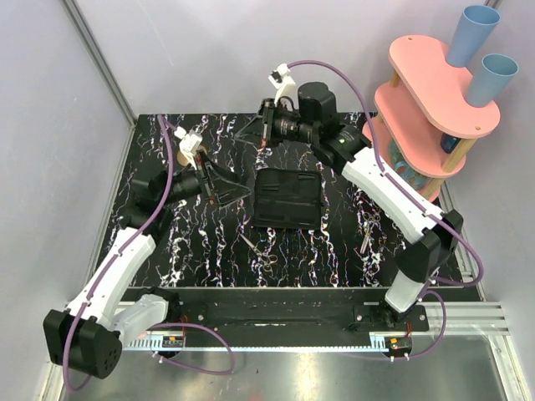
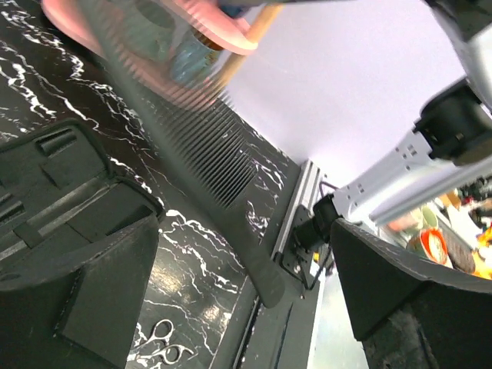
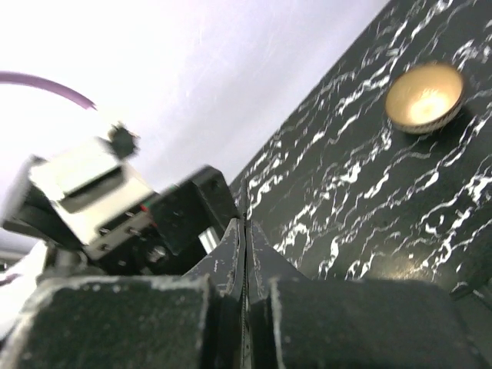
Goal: Sort the hair-cutting tools
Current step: Pick up the comb at the center of the board.
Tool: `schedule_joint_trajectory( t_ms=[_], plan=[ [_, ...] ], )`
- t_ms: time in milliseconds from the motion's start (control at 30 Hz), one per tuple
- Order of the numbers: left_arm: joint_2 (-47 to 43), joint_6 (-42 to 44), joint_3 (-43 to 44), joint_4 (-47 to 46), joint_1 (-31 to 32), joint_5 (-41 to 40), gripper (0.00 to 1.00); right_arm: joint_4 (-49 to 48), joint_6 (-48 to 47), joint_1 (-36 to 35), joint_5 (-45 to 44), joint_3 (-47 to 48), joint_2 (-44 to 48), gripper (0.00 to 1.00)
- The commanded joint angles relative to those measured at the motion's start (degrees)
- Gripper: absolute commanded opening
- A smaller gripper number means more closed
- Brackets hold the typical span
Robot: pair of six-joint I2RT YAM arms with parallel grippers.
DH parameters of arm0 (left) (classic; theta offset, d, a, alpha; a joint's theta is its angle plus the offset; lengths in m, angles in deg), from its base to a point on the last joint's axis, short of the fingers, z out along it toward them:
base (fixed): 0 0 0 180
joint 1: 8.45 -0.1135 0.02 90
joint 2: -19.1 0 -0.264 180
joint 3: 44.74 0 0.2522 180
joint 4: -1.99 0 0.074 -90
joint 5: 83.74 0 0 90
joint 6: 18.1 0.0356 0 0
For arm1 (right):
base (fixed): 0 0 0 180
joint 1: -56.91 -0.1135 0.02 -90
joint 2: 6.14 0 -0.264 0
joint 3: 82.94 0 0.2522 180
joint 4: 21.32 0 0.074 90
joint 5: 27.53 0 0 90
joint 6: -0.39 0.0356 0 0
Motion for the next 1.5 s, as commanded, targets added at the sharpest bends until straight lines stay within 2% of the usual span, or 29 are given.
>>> schedule_joint_trajectory(
  t_ms=[0, 100, 200, 233, 300, 333, 400, 433, 533, 600, 633, 667, 700, 733, 767, 800, 833, 900, 1000, 1133, 1333, 1467],
  plan=[
    [-1.12, -14.81, -6.35, -18.53, 0.07, -9.25, 0.99, -10.56, 3.78, 0.2, -8.12, -1.33, 6.07, 0.0],
    [-0.42, -19.13, -8.55, -24.42, 0.24, -9.26, 0.99, -12.68, 4.66, 0.2, -9.26, -1.95, 7.39, 0.0],
    [0.55, -20.38, -8.3, -26.37, 0.33, -8.03, 0.94, -14.17, 5.36, 0.2, -9.35, -2.74, 8.1, 0.0],
    [0.73, -20.47, -7.77, -26.54, 0.33, -7.85, 0.83, -14.61, 5.36, 0.11, -9.35, -3.01, 8.54, 0.0],
    [1.25, -21.43, -7.24, -27.16, 0.33, -6.8, 0.72, -15.4, 5.8, 0.11, -9.18, -4.49, 9.06, 0.0],
    [1.43, -22.57, -7.41, -29.94, 0.42, -6.28, 0.6, -16.1, 5.63, 0.2, -8.92, -4.94, 9.5, 0.0],
    [3.01, -26.85, -7.77, -35.05, 0.33, -3.22, 0.47, -16.28, 5.63, 0.2, -9.27, -6.51, 9.94, 0.0],
    [3.54, -27.84, -7.51, -37.85, 0.33, -2.32, 0.31, -16.37, 5.37, 0.2, -9.18, -6.96, 10.56, 0.0],
    [5.03, -30.4, -7.33, -40.68, 0.42, -0.21, 0.02, -16.55, 5.1, 0.11, -9.53, -8.63, 11.79, 0.0],
    [5.21, -29.96, -7.06, -40.26, 0.42, 1.36, 0.0, -16.02, 3.79, 0.2, -10.4, -10.03, 13.1, 0.22],
    [5.21, -29.09, -6.63, -37.99, 0.42, 1.9, 0.0, -14.63, 2.56, 0.2, -10.76, -10.39, 13.72, 0.39],
    [4.95, -27.78, -6.1, -35.79, 0.42, 2.77, 0.0, -13.22, -1.54, 0.28, -11.46, -10.48, 14.16, 0.8],
    [4.78, -23.24, -5.4, -32.47, 0.42, 4.52, 0.0, -10.86, -3.84, 0.46, -12.25, -9.0, 14.51, 0.89],
    [4.51, -19.36, -2.96, -21.47, 0.42, 5.15, 0.0, -4.83, -6.13, 0.64, -12.69, -7.59, 14.43, 0.95],
    [4.16, -14.97, -1.37, -14.57, 0.42, 5.59, 0.0, -1.64, -10.67, 1.77, -10.17, -5.84, 14.08, 1.0],
    [3.9, -5.27, 0.39, -7.11, 0.42, 6.12, 0.0, 2.13, -13.07, 2.21, -8.93, -1.12, 13.03, 1.0],
    [3.72, -1.09, 3.54, 5.32, 0.42, 6.56, 0.0, 10.53, -15.62, 2.48, -8.39, 1.71, 12.24, 1.0],
    [3.63, 8.22, 6.63, 18.55, 0.42, 8.48, 0.0, 22.31, -22.13, 2.57, -7.68, 9.77, 9.61, 1.0],
    [3.63, 12.65, 7.26, 25.63, 0.42, 12.69, 0.0, 32.63, -27.06, 2.75, -5.4, 16.84, 6.7, 1.0],
    [2.93, 15.83, 6.91, 31.1, 0.42, 14.3, 0.0, 35.3, -29.7, 4.41, -0.84, 16.86, 7.75, 1.0],
    [0.12, 17.77, 6.91, 33.05, 0.86, 17.28, 0.0, 40.31, -33.83, 6.79, 20.22, 17.56, 7.49, 1.0],
    [-0.76, 18.12, 5.95, 33.22, 2.09, 18.6, 0.0, 41.9, -34.19, 6.7, 25.18, 17.91, 5.73, 1.0]
  ],
)
